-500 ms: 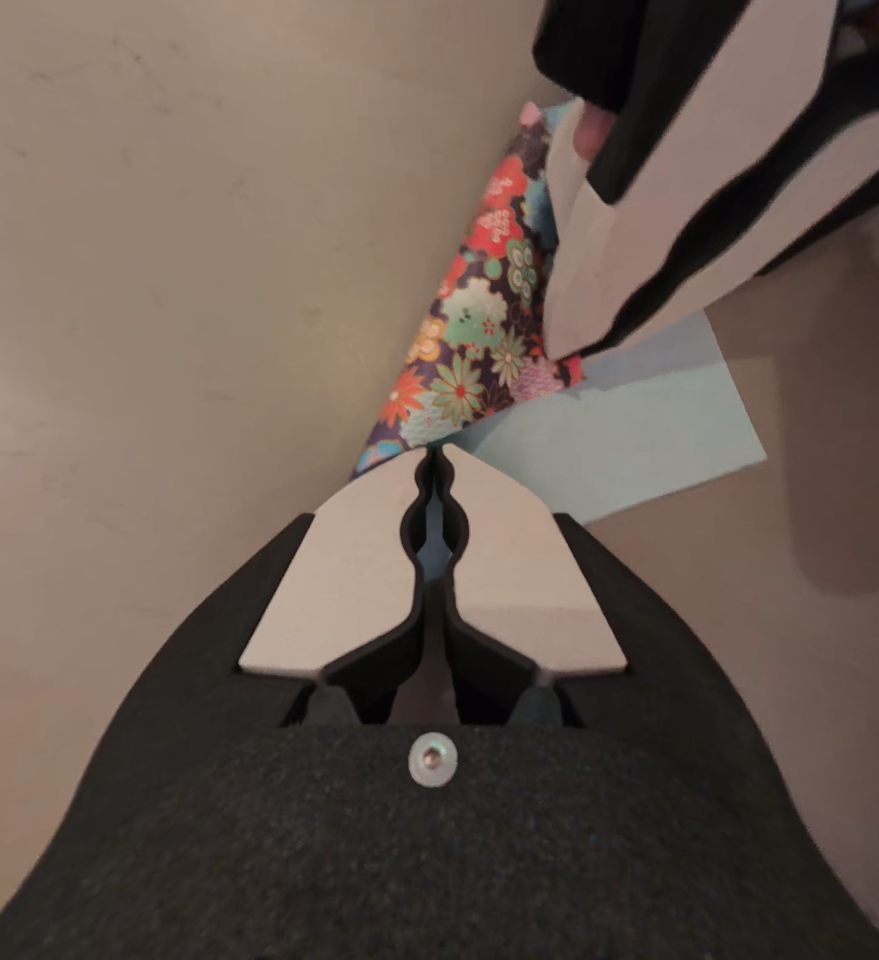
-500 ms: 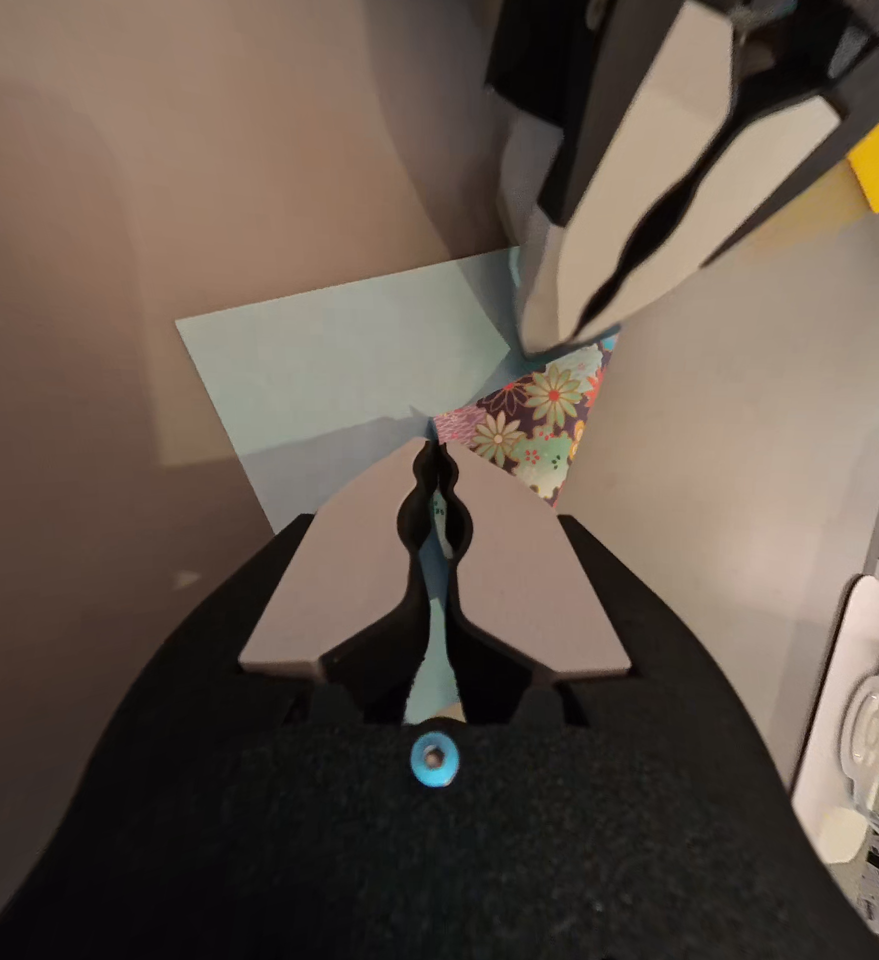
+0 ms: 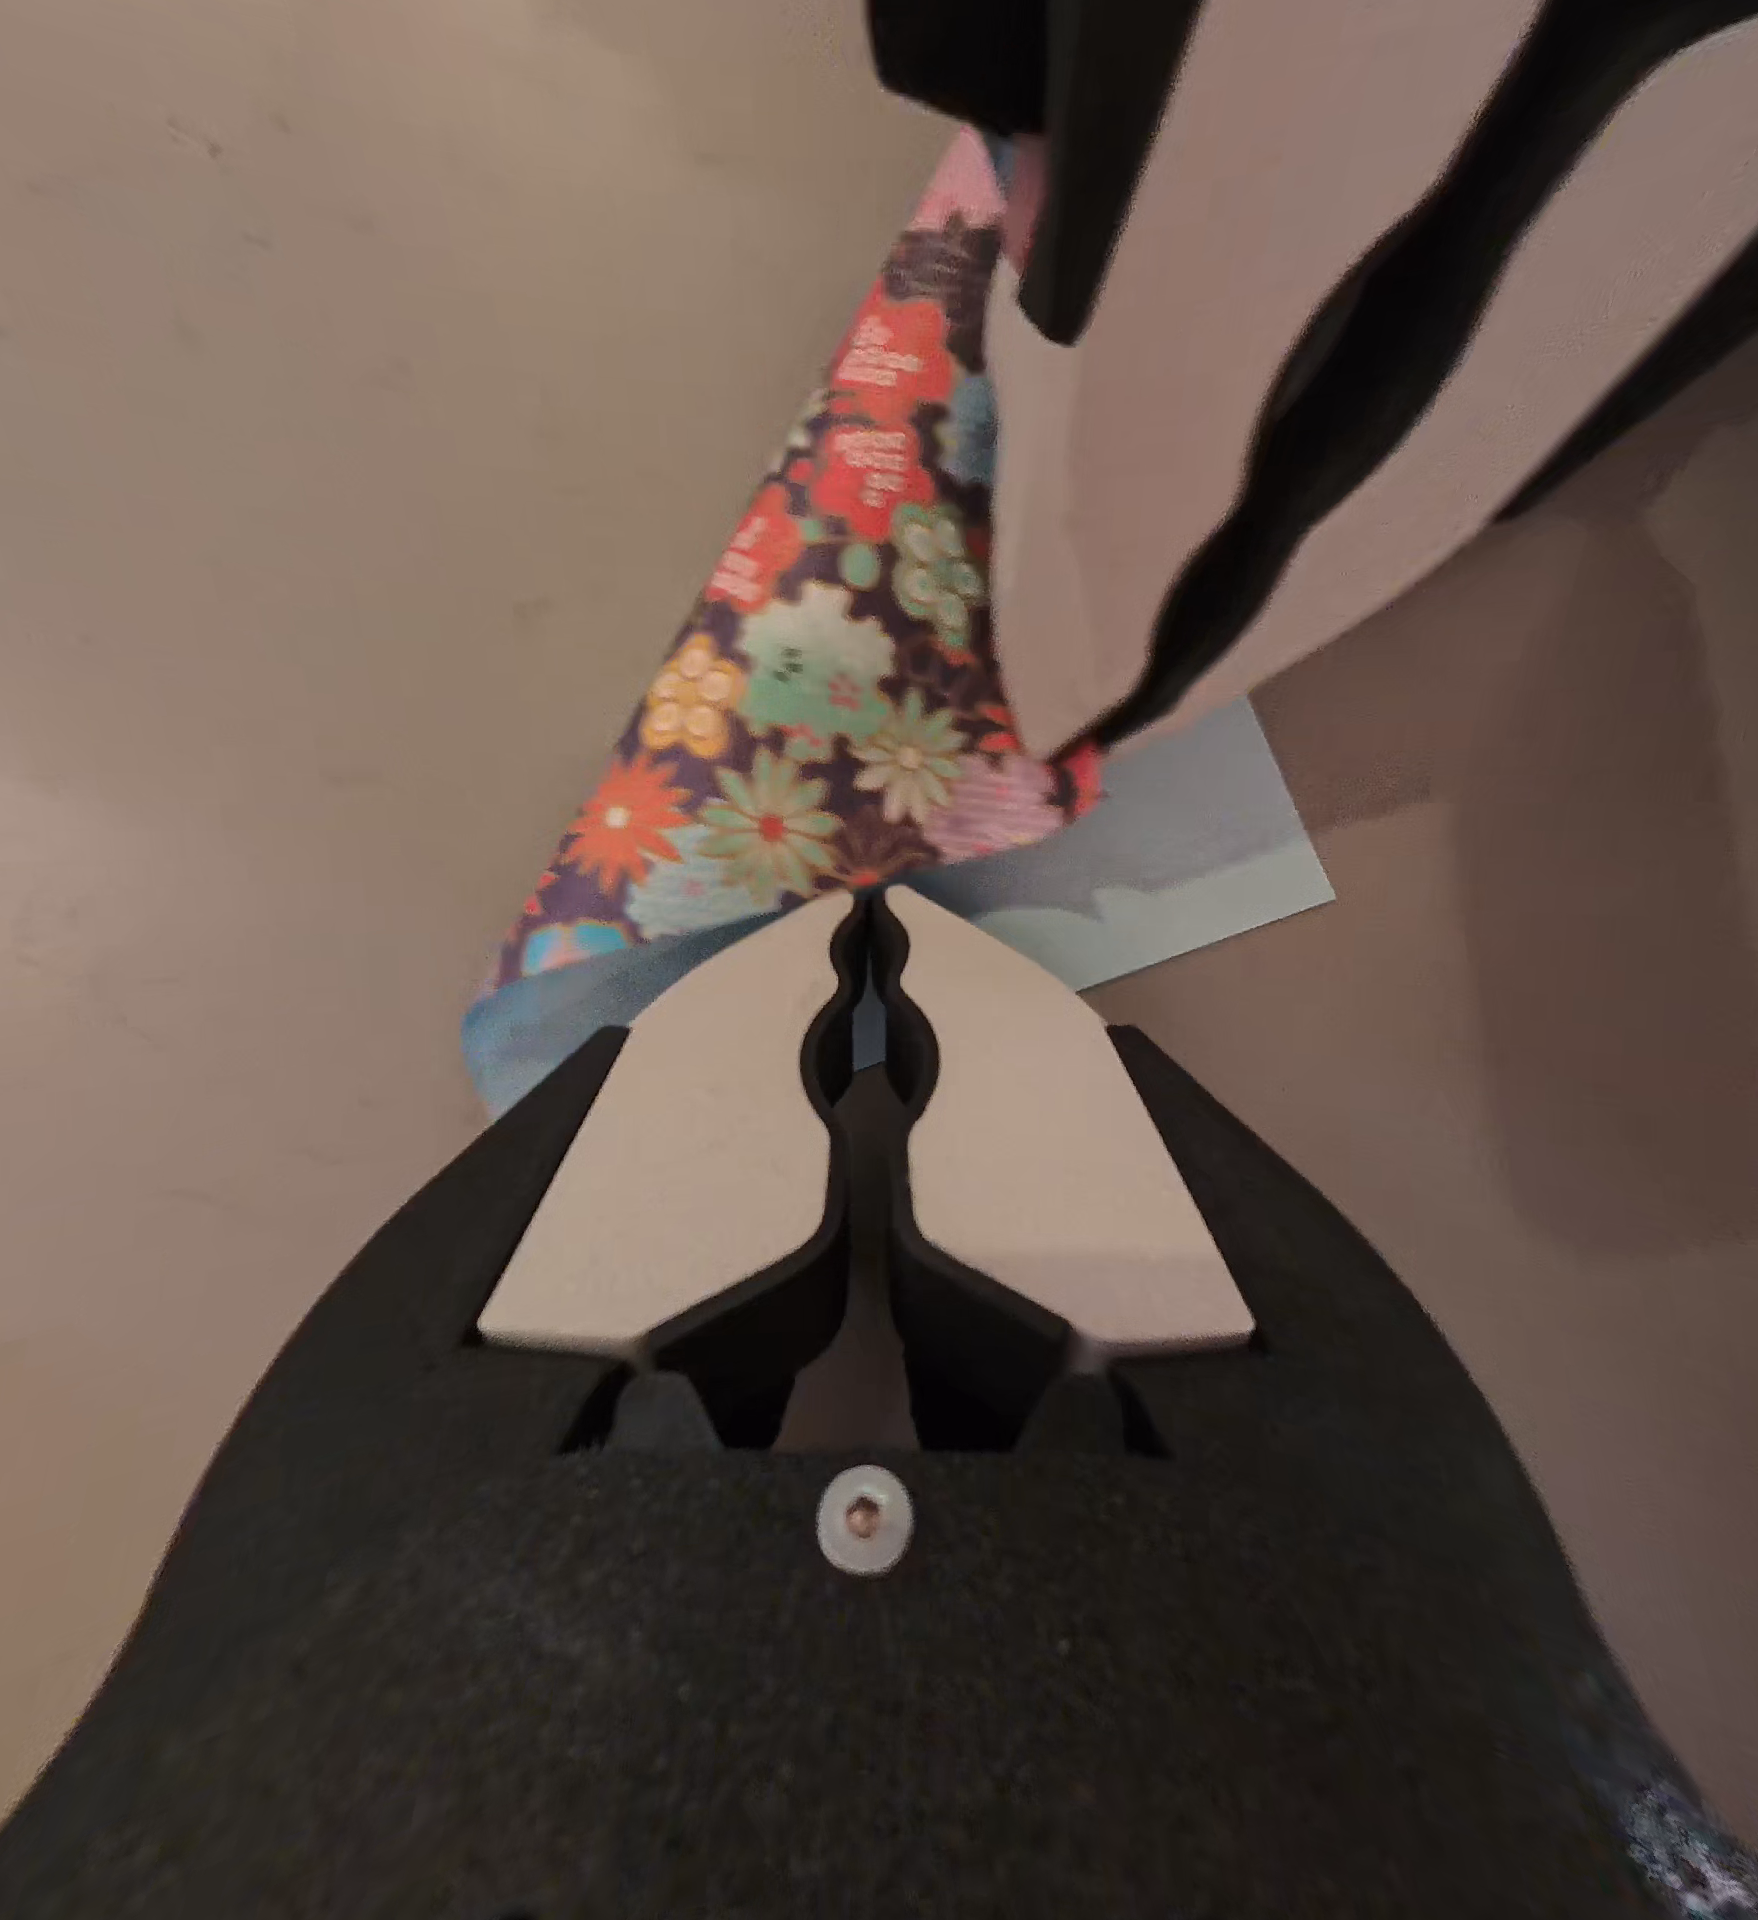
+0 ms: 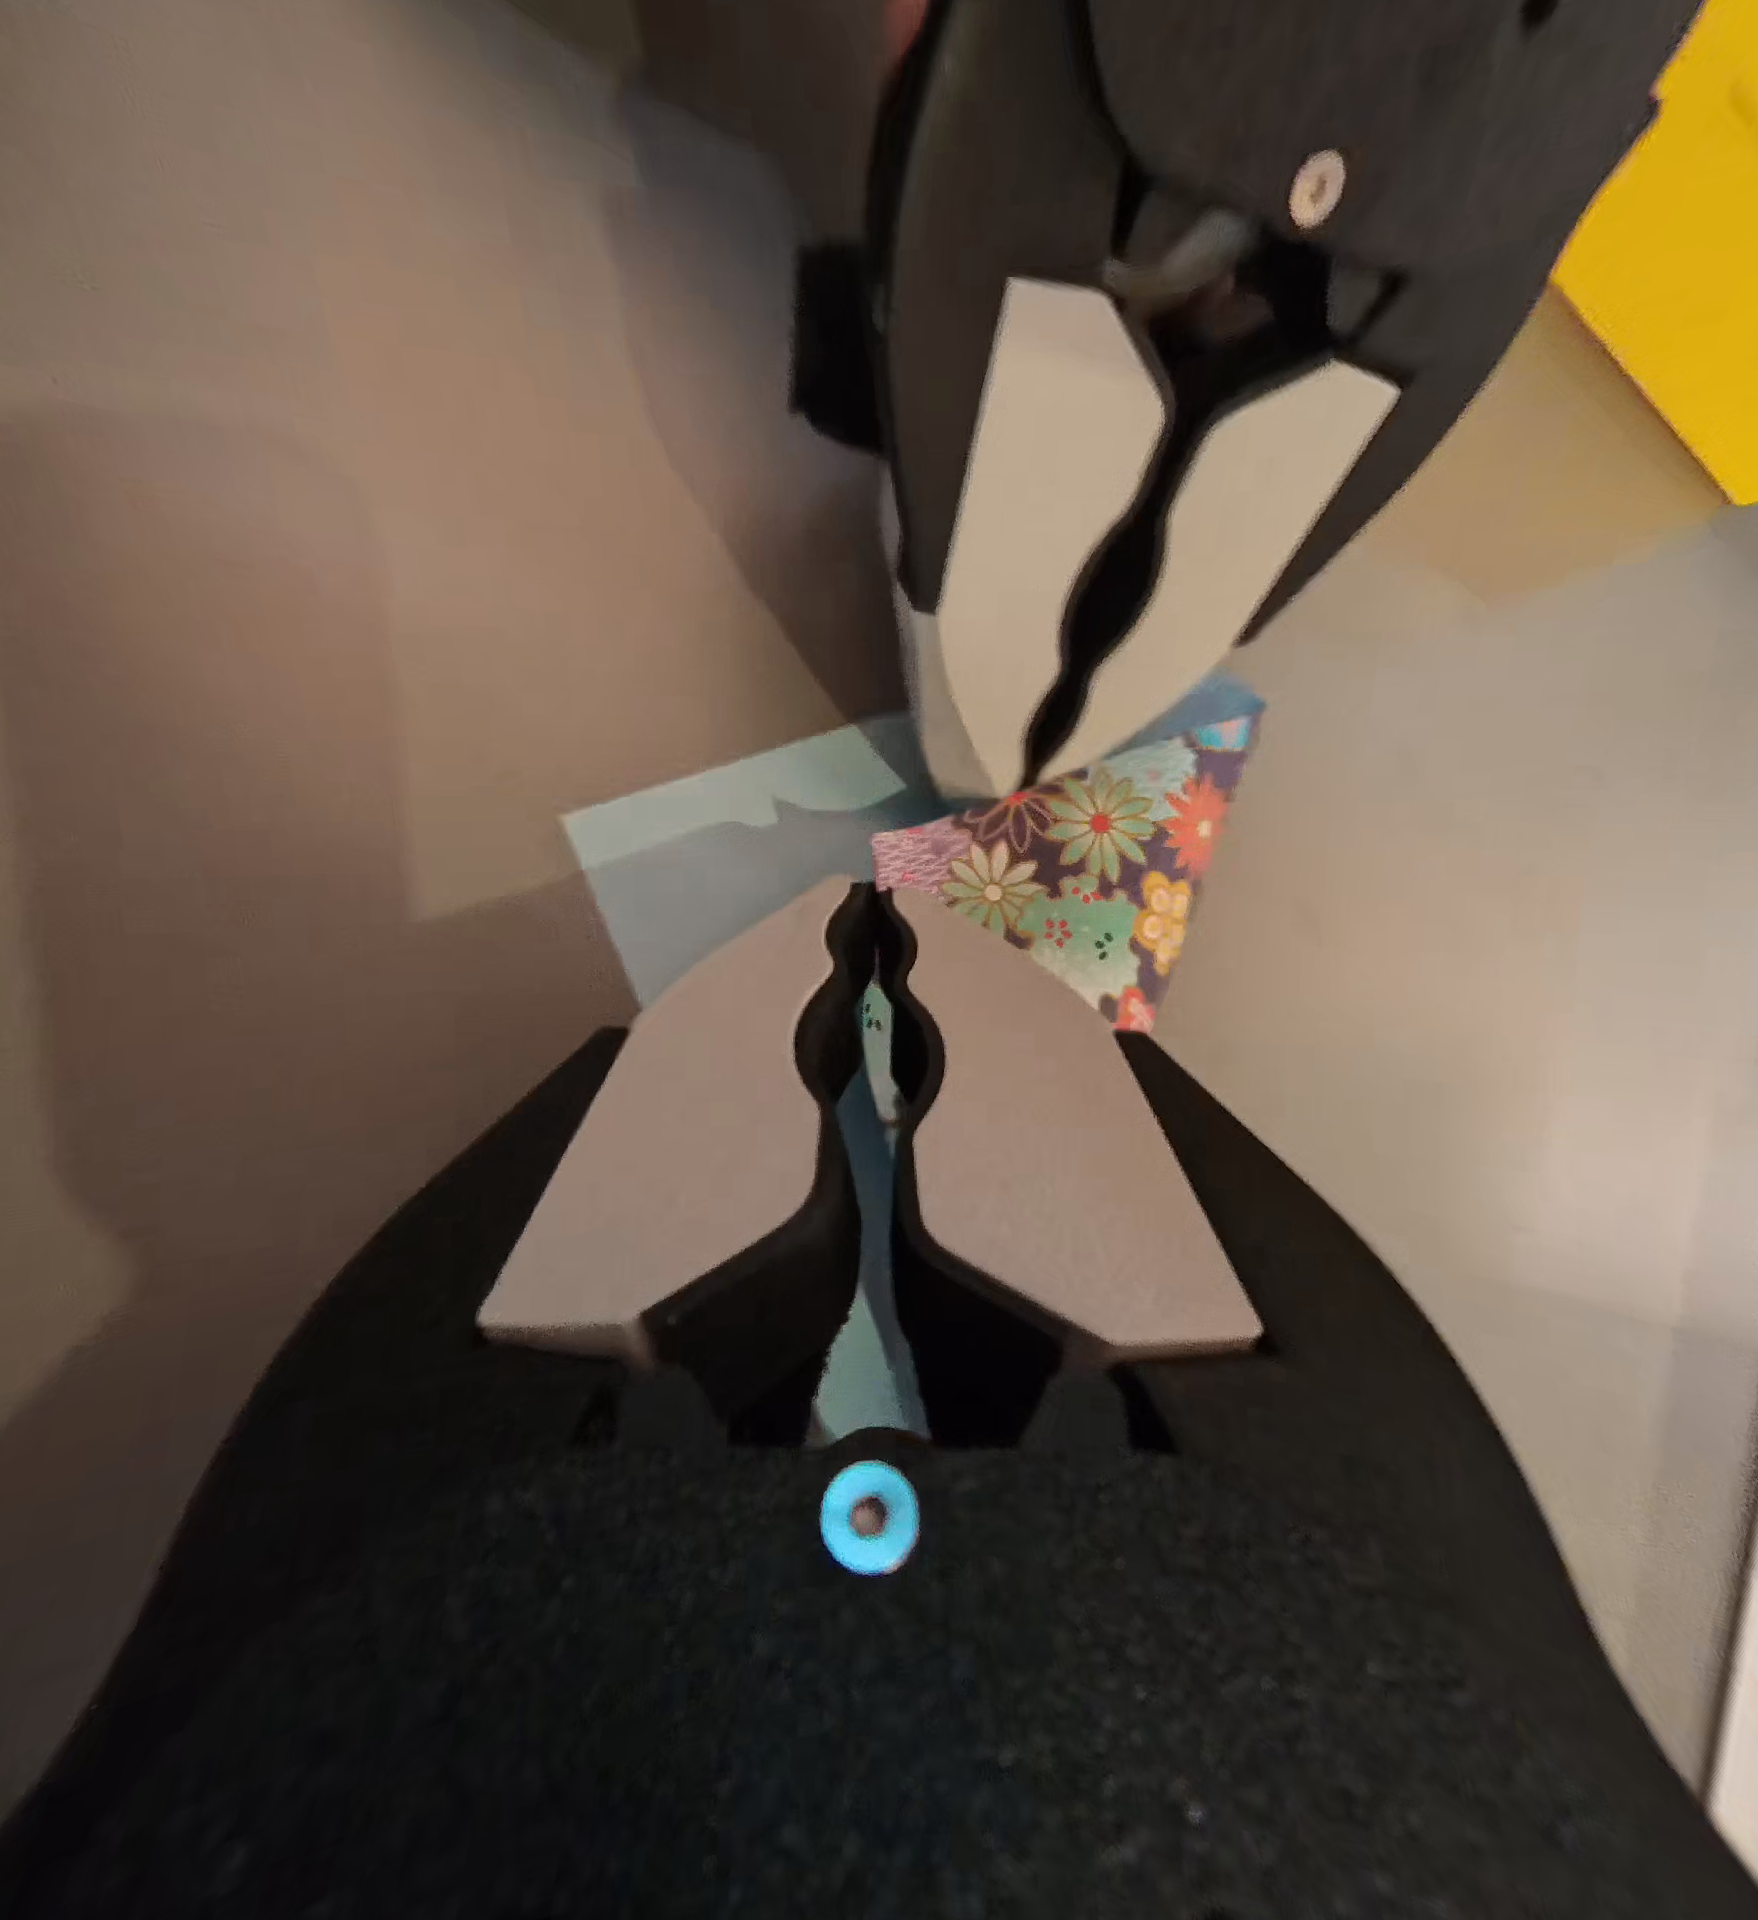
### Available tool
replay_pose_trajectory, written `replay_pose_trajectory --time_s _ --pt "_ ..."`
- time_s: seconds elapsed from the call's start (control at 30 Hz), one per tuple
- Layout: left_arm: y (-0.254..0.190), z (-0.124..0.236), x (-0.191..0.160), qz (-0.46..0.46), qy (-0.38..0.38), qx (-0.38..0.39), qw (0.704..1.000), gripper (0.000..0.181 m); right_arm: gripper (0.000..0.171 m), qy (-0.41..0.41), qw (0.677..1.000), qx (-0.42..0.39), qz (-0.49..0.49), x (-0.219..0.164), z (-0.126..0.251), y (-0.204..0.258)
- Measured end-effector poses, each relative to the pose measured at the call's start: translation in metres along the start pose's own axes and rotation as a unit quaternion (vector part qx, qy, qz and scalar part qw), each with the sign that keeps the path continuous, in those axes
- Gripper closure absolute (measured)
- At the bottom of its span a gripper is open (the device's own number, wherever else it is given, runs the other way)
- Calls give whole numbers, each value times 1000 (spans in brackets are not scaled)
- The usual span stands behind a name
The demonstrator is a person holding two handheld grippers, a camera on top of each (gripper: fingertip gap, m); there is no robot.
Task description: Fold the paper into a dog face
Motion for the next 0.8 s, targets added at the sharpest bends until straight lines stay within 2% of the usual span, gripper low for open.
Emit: replay_pose_trajectory --time_s 0.2,0.33,0.57,0.6,0.7,0.73,0.8 --pt "-3 0 0 -8 1 17 1000 181 171 14 999 32 -27 6 -2 19" --pt "-7 0 -1 -1 -3 31 1000 181 171 68 997 14 -30 2 -8 23" --pt "-10 13 -10 25 -5 19 999 181 171 81 997 -11 -7 -8 -7 9" --pt "-12 15 -11 29 -11 13 999 172 171 76 997 -9 -13 -9 -7 6" --pt "-17 17 -11 46 -10 13 999 127 171 68 997 -16 -27 -12 -10 -1" --pt "-18 18 -11 45 -10 24 999 116 171 68 997 -17 -26 -12 -10 -2" --pt "-20 18 -12 41 -13 52 998 117 171 63 998 -24 -20 -13 -12 -3"
Point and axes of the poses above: each gripper's, where its closed fingertips meet, z back along the fingers, x out of its top, y = z × x across the jaws, the point moved 10 cm from there along z, back along the fingers, and after that the axes turned 14 degrees about -y, right-handed, at the moved point
